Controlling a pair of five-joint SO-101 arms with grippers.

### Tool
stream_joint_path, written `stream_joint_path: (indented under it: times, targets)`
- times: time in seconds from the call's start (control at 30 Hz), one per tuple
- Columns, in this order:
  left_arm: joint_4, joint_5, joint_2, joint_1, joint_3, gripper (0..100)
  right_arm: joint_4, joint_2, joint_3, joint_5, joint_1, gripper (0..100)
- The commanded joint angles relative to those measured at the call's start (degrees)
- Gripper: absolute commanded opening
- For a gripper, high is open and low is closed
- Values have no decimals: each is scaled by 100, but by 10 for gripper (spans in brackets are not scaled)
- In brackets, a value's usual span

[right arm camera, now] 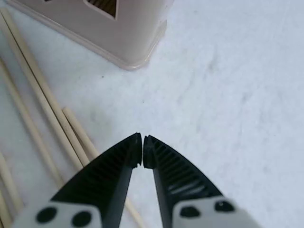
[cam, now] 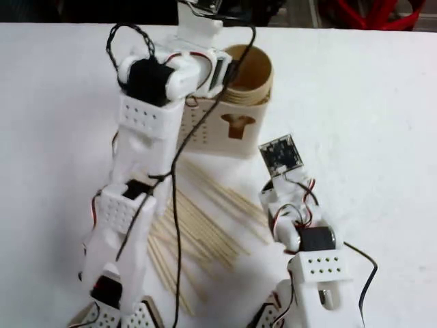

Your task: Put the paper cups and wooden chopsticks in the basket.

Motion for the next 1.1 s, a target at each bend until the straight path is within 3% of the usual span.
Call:
stream_joint_path:
  times: [0.0,0.27,0.73,1.07]
  targets:
    - [70,35,-514,-66,-220,212,-110,-127,-44,-18,75,21]
    - [97,-510,-1473,-725,237,164,-110,-127,-44,-18,75,21]
    - [62,-536,-4505,-1675,5697,166,-119,-127,-44,-35,75,21]
    - [-448,-738,-5420,-2484,8756,166,-119,-127,-44,-35,75,21]
